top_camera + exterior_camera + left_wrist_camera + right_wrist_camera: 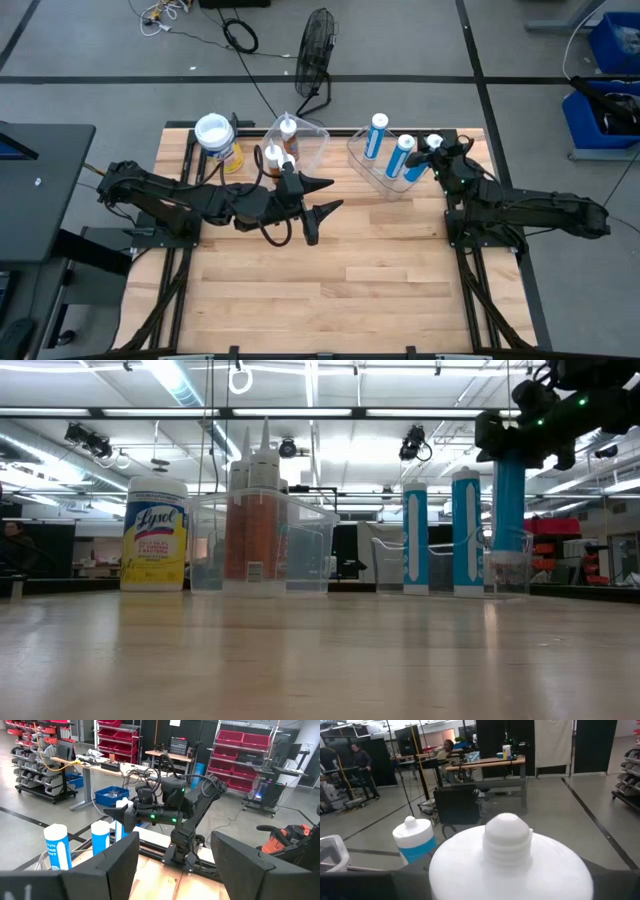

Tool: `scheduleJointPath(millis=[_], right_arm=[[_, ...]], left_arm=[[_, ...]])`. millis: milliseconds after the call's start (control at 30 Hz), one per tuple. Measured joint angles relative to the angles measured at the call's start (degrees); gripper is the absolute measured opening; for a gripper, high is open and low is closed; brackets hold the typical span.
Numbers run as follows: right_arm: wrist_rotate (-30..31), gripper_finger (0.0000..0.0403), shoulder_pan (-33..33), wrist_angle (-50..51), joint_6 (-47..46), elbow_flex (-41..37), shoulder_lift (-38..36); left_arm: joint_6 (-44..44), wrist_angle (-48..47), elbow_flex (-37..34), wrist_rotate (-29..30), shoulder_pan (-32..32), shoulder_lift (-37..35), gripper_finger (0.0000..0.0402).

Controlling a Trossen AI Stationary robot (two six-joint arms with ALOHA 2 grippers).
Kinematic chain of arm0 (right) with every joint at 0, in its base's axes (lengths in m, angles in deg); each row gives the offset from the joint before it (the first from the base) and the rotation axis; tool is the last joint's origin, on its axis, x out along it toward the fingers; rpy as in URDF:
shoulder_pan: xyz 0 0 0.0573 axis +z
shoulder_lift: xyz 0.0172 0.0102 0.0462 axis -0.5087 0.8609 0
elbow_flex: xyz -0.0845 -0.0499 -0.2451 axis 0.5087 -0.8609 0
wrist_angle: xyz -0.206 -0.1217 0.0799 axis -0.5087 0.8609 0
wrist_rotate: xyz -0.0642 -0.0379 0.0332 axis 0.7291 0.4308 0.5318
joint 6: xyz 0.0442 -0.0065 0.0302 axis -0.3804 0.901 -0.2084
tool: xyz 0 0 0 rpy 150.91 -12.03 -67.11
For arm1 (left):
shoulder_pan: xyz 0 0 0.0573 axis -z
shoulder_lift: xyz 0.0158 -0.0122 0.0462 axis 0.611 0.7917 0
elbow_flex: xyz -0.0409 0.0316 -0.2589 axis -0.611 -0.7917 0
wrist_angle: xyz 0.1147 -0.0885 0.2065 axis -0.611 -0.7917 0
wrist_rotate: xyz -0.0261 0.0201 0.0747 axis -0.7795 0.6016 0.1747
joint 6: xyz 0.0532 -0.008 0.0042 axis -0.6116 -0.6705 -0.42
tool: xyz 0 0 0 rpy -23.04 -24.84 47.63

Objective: Pick & place silicon tubes, Sealant and Lysol wipes
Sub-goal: Put the blue sealant into the transparent bin

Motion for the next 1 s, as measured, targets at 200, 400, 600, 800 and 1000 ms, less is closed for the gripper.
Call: scheduleJointPath(millis=[200,400,600,800,1000], right_arm=[[0.0,0.0206,0.0,1.4,0.7,0.0,1.1],[0.0,0.0206,0.0,1.4,-0.3,0.0,3.8],[0.9,0.0206,0.0,0.7,-1.4,0.1,6.4],[1.6,0.0206,-0.6,0.8,-2.0,0.1,6.9],[2.8,0.0206,-0.6,1.6,-1.5,-0.2,7.2]], left_arm=[[0.0,0.0,0.0,0.0,0.0,0.0,0.025],[0.0,0.0,0.0,0.0,0.0,0.0,0.025],[0.0,0.0,0.0,0.0,-0.1,0.0,0.025],[0.0,0.0,0.0,0.0,-0.1,0.0,0.025],[0.0,0.0,0.0,0.0,-0.1,0.0,0.025]])
